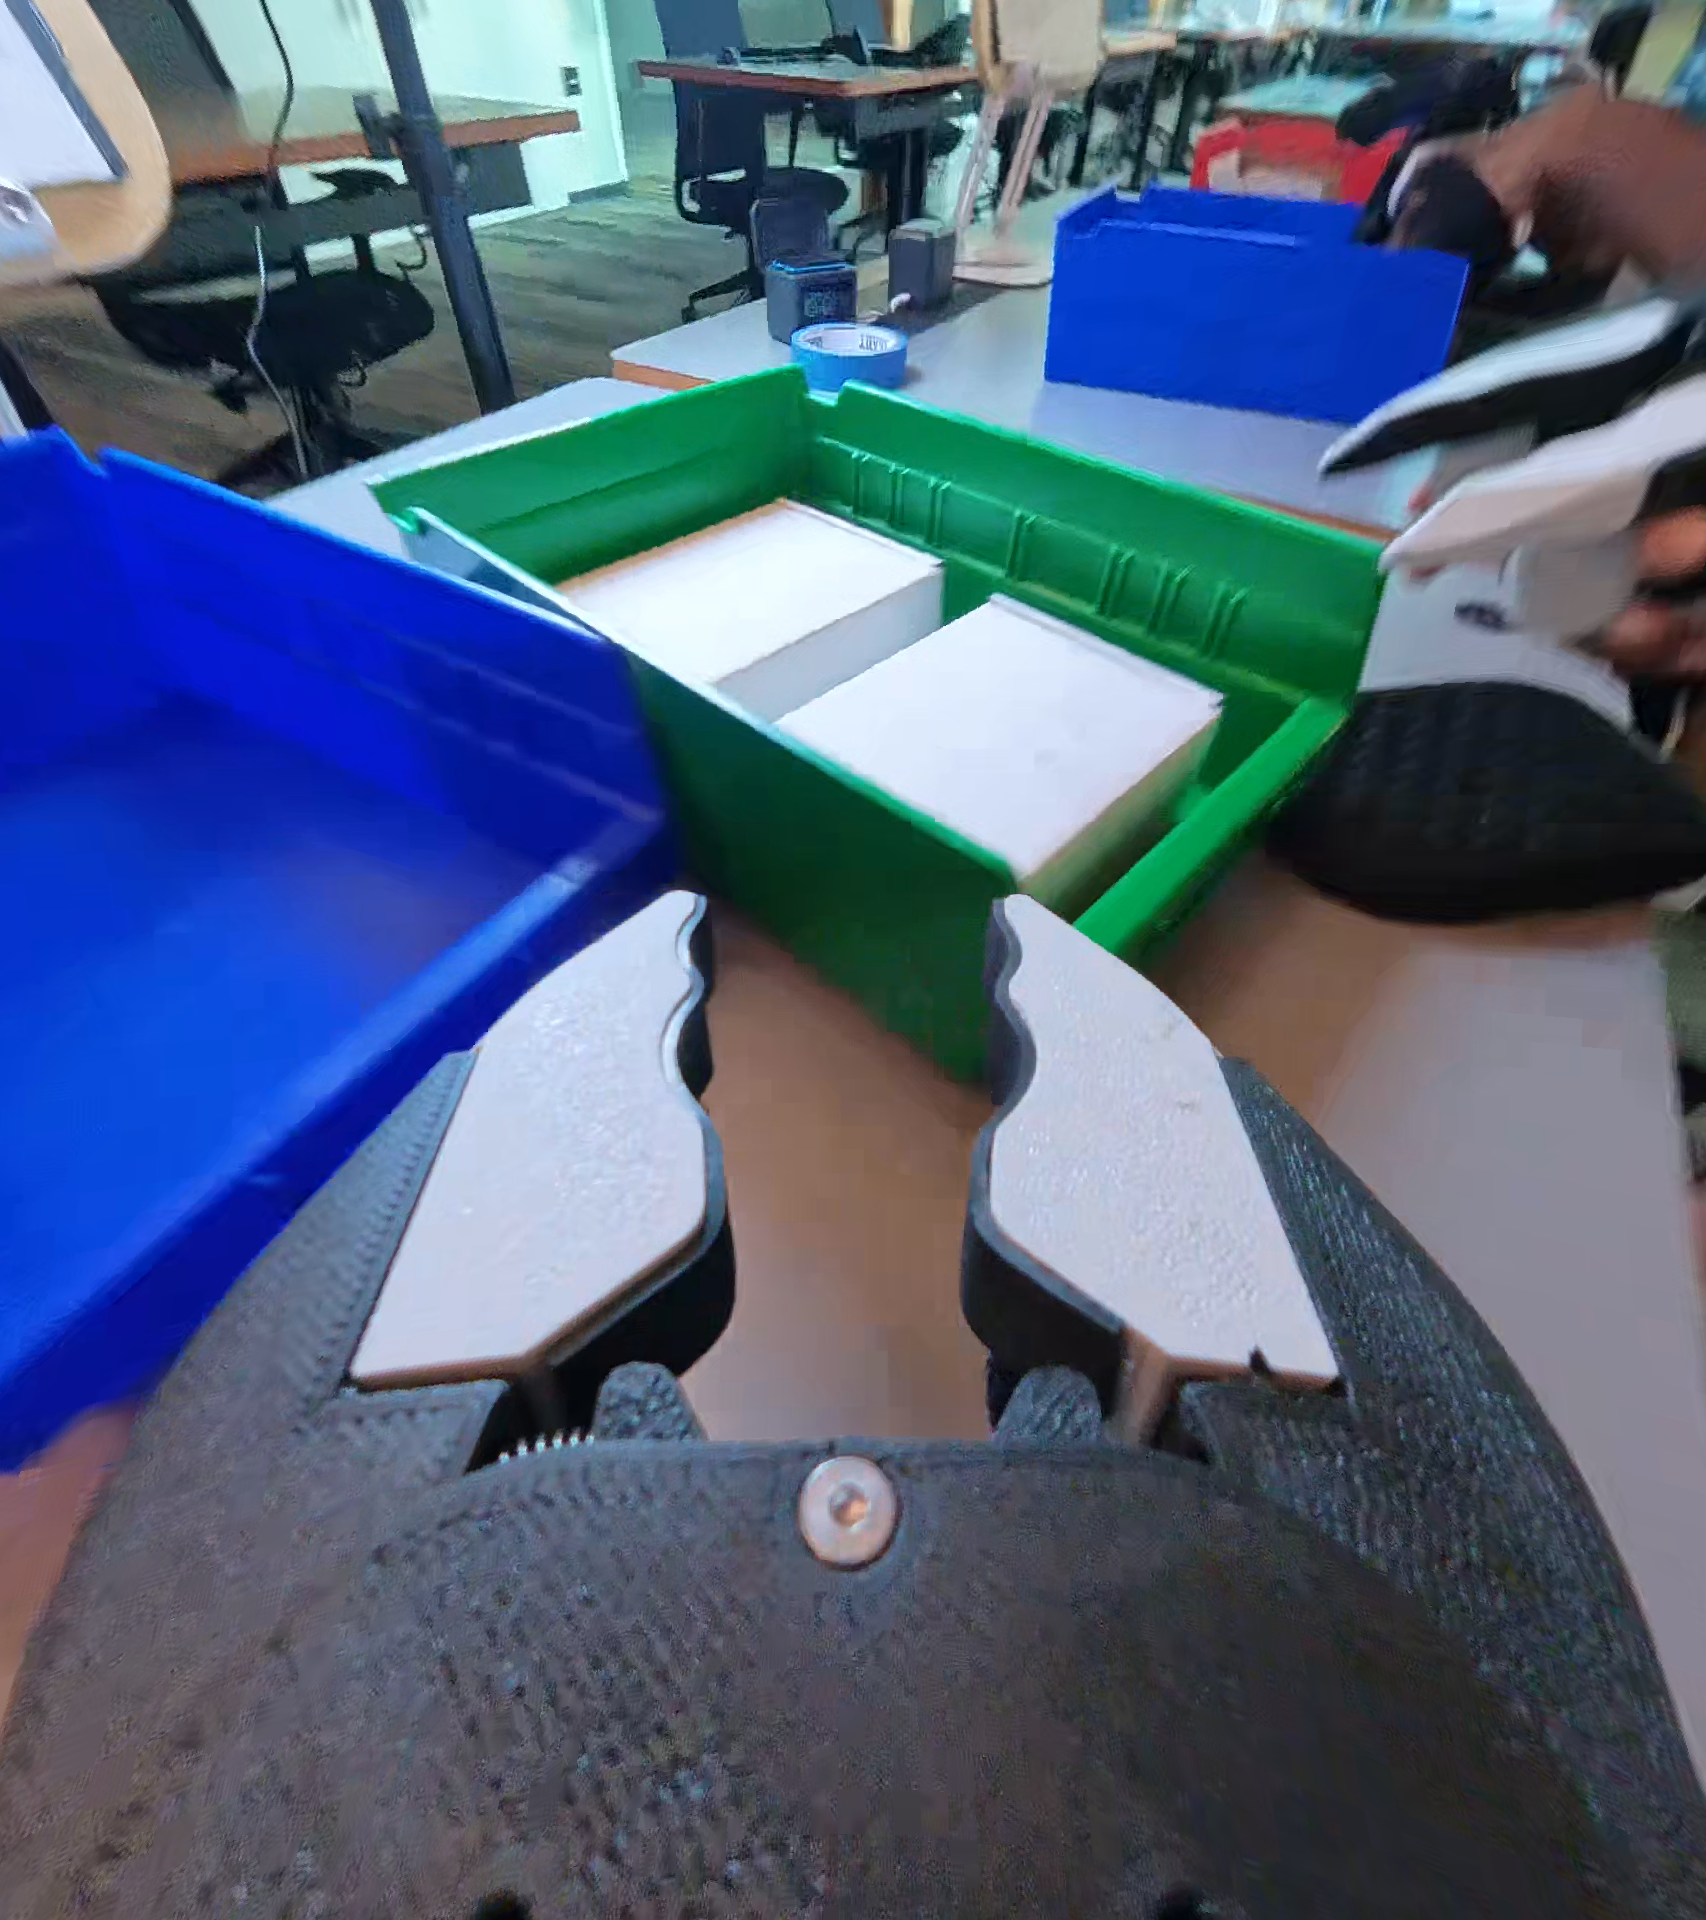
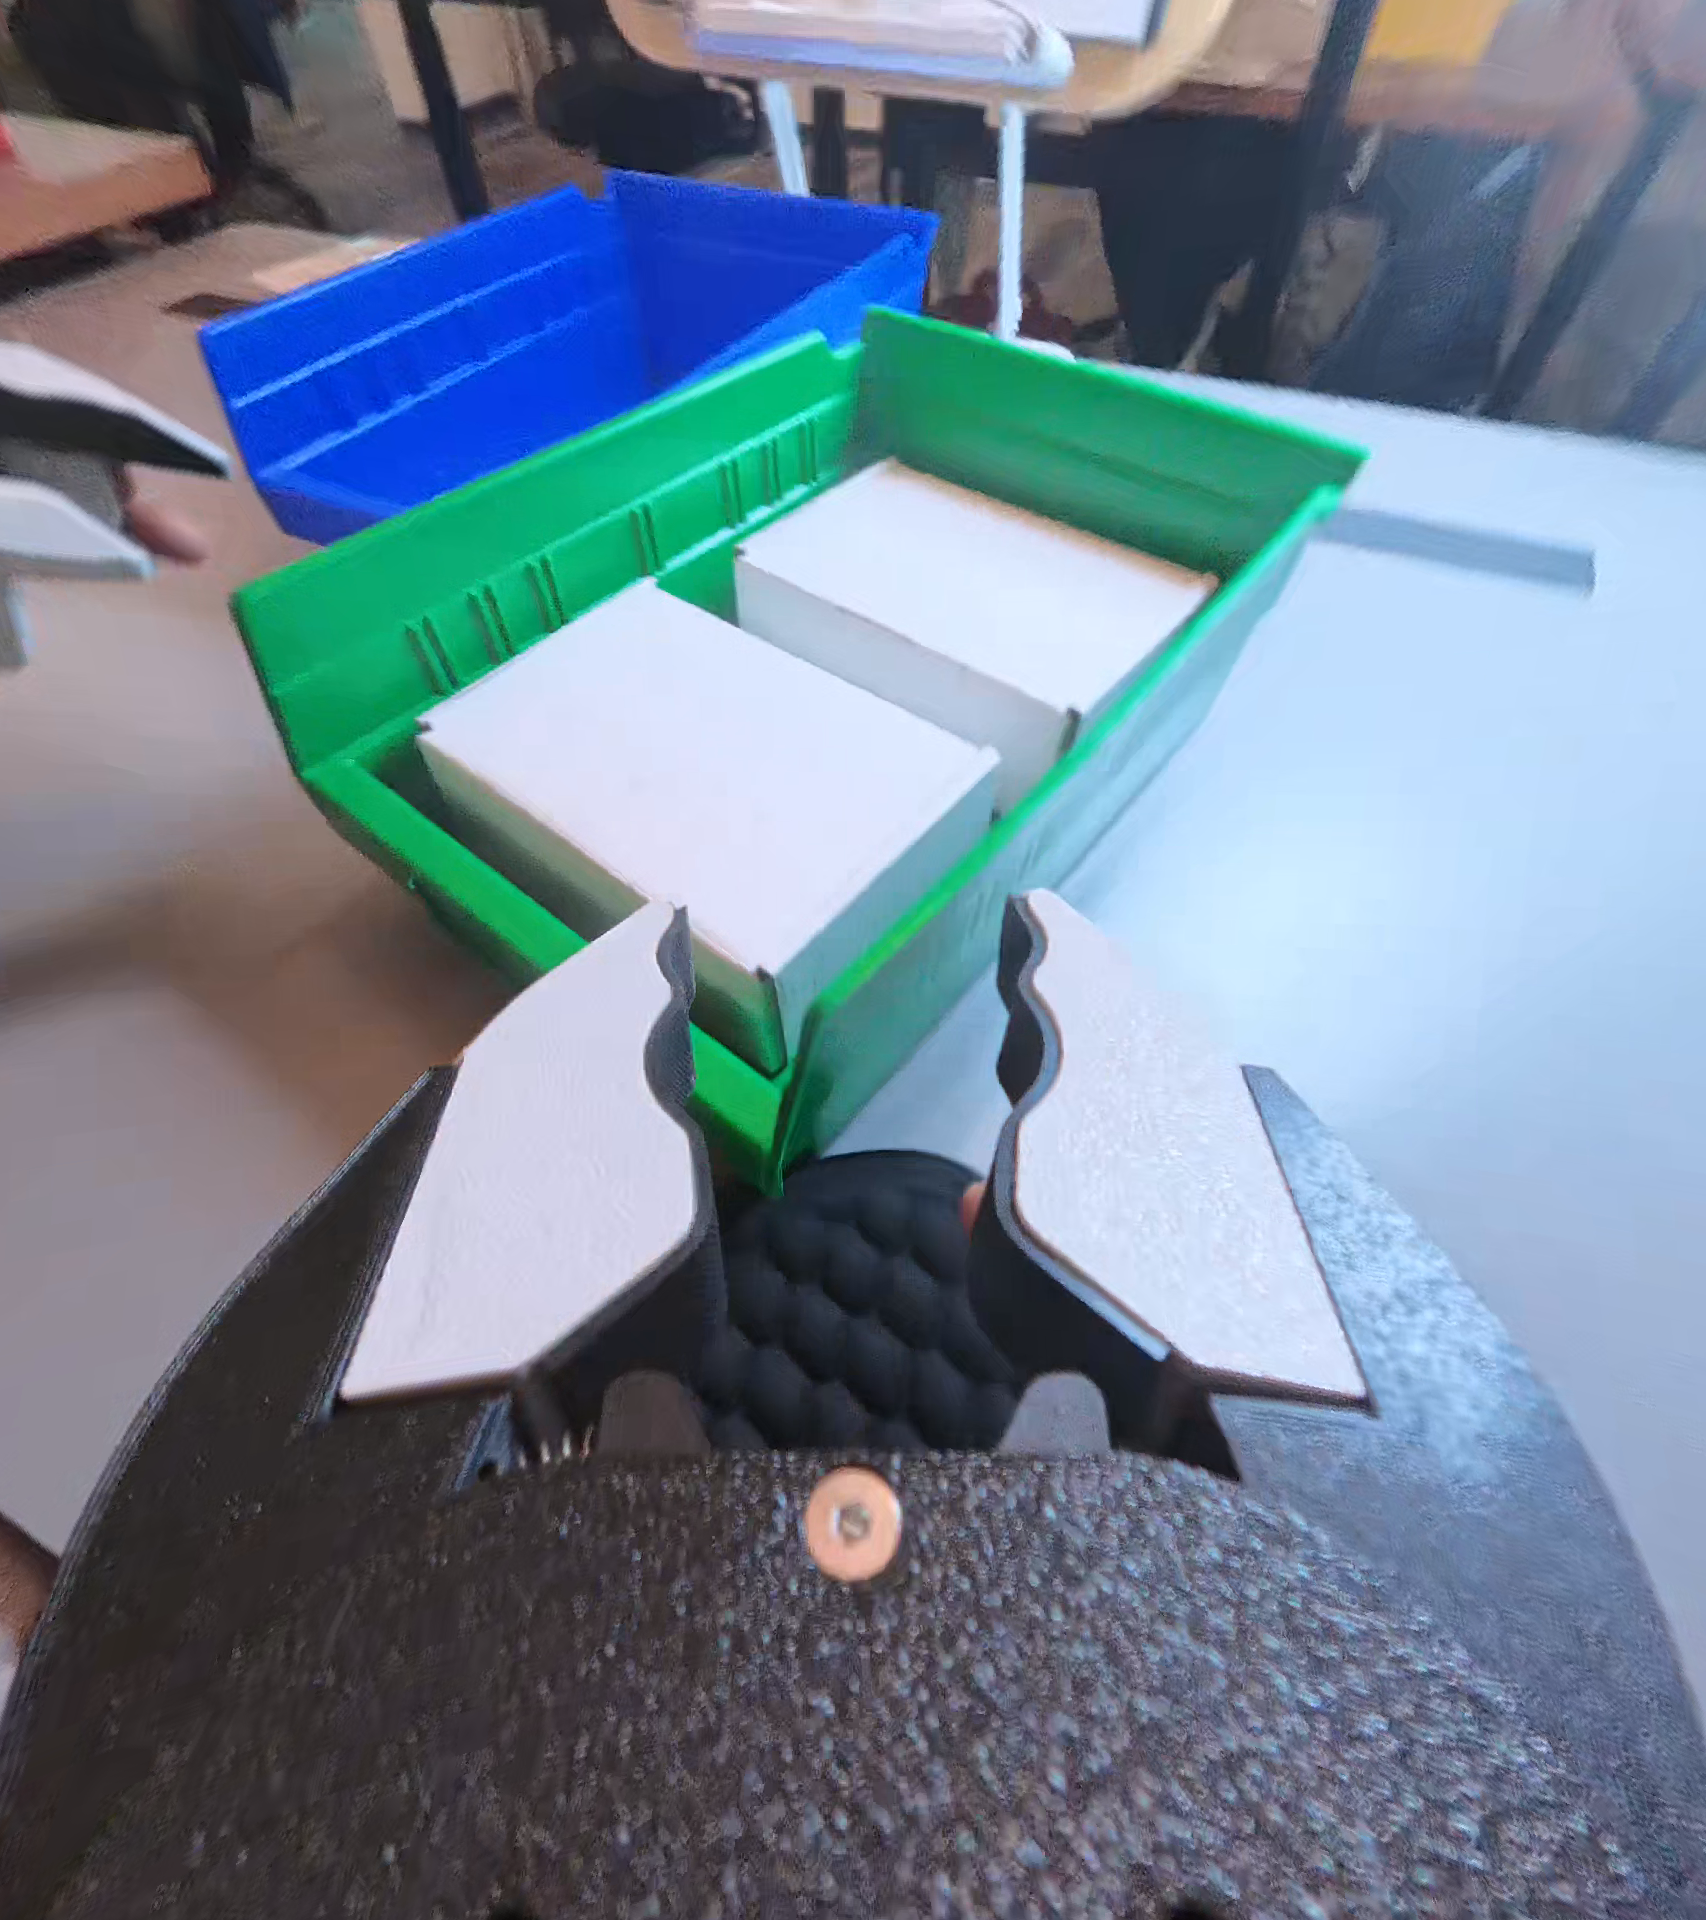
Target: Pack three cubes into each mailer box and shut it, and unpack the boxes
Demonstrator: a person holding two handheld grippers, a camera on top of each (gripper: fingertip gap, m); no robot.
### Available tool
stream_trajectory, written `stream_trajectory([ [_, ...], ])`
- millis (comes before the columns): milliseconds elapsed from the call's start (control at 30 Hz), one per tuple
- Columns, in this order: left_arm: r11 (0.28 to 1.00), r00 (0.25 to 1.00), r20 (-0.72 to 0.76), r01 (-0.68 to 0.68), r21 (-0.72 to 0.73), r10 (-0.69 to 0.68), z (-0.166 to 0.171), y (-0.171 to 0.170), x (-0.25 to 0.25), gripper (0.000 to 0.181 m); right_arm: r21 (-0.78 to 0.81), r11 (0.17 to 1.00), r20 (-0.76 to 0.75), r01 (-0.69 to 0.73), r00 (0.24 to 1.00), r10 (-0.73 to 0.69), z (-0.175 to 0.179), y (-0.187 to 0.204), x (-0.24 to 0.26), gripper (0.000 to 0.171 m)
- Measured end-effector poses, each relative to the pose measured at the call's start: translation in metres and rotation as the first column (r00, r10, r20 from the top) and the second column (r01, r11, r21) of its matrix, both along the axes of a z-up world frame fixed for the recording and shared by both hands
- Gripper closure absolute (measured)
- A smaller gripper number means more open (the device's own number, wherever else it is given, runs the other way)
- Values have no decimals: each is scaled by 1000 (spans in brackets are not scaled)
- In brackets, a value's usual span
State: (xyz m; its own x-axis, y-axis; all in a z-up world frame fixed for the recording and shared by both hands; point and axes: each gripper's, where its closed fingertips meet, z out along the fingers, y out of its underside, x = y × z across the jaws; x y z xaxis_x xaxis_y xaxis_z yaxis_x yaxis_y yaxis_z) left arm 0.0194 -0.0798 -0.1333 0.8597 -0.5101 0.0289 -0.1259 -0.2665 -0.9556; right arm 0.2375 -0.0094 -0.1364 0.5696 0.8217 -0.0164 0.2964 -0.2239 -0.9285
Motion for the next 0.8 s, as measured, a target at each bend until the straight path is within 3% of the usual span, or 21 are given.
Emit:
stream_trajectory([
  [100, 995, 995, -2, -96, -30, 96, -16, 9, 24, 128, -48, 998, 5, 51, 999, -51, -24, 7, -4, 117],
  [200, 979, 982, -18, -189, -71, 188, -33, 30, 33, 138, -27, 997, 94, 69, 993, -67, -36, 18, -11, 143],
  [267, 974, 979, -12, -206, -95, 206, -39, 41, 42, 153, 31, 993, 127, 110, 985, -113, -36, 25, -10, 148],
  [400, 960, 952, -134, -280, -10, 276, -39, 52, 49, 162, 214, 961, 179, 175, 960, -215, -31, 33, 4, 158],
  [567, 955, 955, -60, -287, 71, 292, -3, 49, 54, 164, 311, 934, 158, 176, 959, -233, -13, 24, 10, 160],
  [800, 918, 946, -25, -307, 251, 323, 72, 11, 54, 164, 445, 879, 33, 168, 979, -204, 68, -3, 7, 161],
])
